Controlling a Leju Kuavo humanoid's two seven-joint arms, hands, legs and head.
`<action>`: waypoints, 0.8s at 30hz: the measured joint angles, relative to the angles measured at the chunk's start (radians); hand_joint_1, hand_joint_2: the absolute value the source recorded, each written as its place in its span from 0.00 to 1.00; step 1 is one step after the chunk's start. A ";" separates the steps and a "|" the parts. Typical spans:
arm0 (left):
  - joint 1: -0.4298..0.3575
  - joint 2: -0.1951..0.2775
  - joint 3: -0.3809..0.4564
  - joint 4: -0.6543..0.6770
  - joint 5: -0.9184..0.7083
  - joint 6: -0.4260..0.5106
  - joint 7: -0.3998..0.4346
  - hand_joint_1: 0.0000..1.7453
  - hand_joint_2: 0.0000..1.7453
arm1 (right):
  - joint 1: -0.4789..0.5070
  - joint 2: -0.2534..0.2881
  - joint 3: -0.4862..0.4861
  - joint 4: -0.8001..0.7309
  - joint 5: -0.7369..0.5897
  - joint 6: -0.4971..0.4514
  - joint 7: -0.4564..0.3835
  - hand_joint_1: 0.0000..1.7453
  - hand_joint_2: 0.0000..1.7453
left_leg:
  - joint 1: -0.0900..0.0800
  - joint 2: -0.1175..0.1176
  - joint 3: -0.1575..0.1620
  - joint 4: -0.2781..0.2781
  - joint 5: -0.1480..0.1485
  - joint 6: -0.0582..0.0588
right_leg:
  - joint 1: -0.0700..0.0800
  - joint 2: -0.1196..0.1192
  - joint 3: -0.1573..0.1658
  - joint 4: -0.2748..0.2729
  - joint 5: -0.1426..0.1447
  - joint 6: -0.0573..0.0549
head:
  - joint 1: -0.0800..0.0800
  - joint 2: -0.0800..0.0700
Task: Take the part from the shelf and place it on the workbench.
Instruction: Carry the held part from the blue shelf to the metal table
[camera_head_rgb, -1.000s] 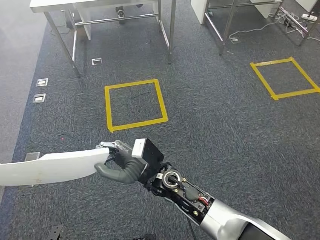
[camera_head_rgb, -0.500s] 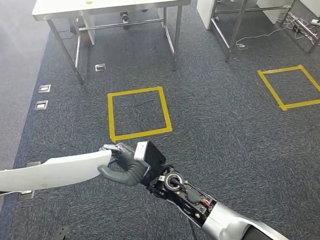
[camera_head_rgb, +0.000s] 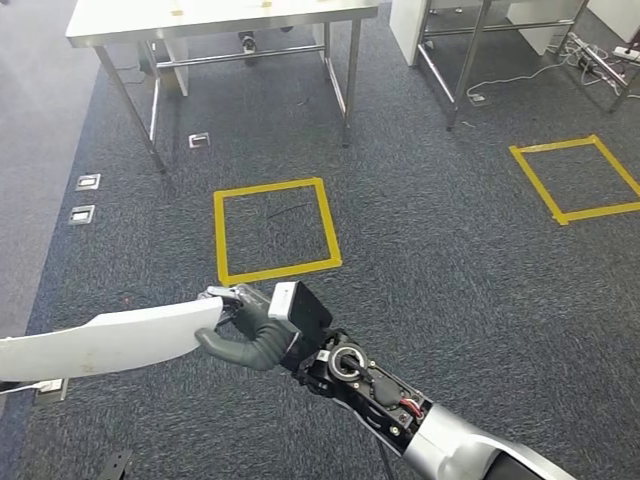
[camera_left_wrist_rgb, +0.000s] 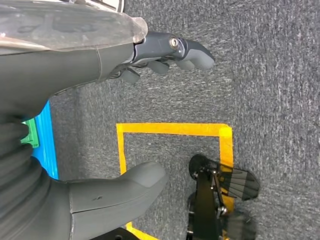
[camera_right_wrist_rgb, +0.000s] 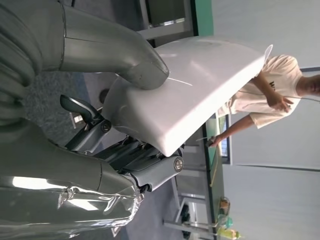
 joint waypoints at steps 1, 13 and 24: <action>0.001 0.000 0.000 0.000 0.000 0.000 -0.002 0.00 1.00 | 0.003 -0.001 -0.001 0.000 0.000 0.000 0.000 1.00 1.00 | 0.001 0.001 0.000 0.001 -0.001 -0.001 | -0.006 -0.002 -0.034 0.073 -0.026 0.005 | 0.000 0.000; -0.005 0.004 0.000 0.000 -0.006 -0.002 -0.013 0.00 1.00 | 0.012 -0.004 -0.011 -0.007 0.003 -0.004 -0.002 1.00 1.00 | 0.021 0.007 -0.016 0.077 -0.060 -0.068 | -0.027 -0.002 0.093 -0.173 0.081 -0.016 | -0.003 0.000; -0.003 0.004 -0.001 0.000 -0.004 0.010 -0.010 0.00 1.00 | 0.020 -0.005 -0.012 -0.009 0.004 -0.004 -0.002 1.00 1.00 | 0.016 0.019 -0.113 0.059 0.061 -0.060 | -0.016 -0.002 0.145 -0.169 0.025 -0.011 | -0.002 0.000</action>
